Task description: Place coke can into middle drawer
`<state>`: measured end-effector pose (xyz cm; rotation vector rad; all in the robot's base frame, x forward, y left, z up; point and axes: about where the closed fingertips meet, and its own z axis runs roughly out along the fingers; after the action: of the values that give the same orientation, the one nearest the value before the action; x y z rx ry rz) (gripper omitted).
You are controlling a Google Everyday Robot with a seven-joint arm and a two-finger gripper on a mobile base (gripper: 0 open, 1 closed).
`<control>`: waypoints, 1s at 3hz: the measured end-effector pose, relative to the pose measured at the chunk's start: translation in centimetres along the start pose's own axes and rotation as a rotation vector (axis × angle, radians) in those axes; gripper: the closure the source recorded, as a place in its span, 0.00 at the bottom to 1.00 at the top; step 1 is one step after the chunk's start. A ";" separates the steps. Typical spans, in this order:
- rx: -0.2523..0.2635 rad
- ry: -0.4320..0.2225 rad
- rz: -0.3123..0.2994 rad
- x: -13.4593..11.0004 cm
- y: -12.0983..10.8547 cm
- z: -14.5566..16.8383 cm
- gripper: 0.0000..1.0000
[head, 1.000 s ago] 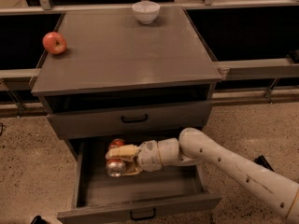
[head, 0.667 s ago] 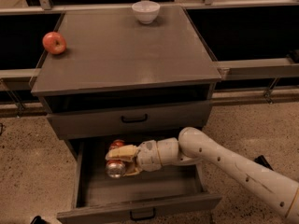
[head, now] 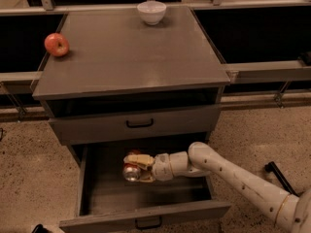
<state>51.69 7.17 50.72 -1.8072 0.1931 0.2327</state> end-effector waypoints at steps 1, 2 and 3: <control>0.010 0.015 0.012 1.0 0.6 -0.2 0.74; 0.010 0.015 0.012 1.0 0.6 -0.2 0.50; 0.010 0.015 0.012 1.0 0.6 -0.2 0.27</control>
Offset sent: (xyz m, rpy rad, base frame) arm 0.0080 -0.0038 -0.0080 0.0056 0.0075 -0.0193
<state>52.49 6.80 49.93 -1.7984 0.2148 0.2263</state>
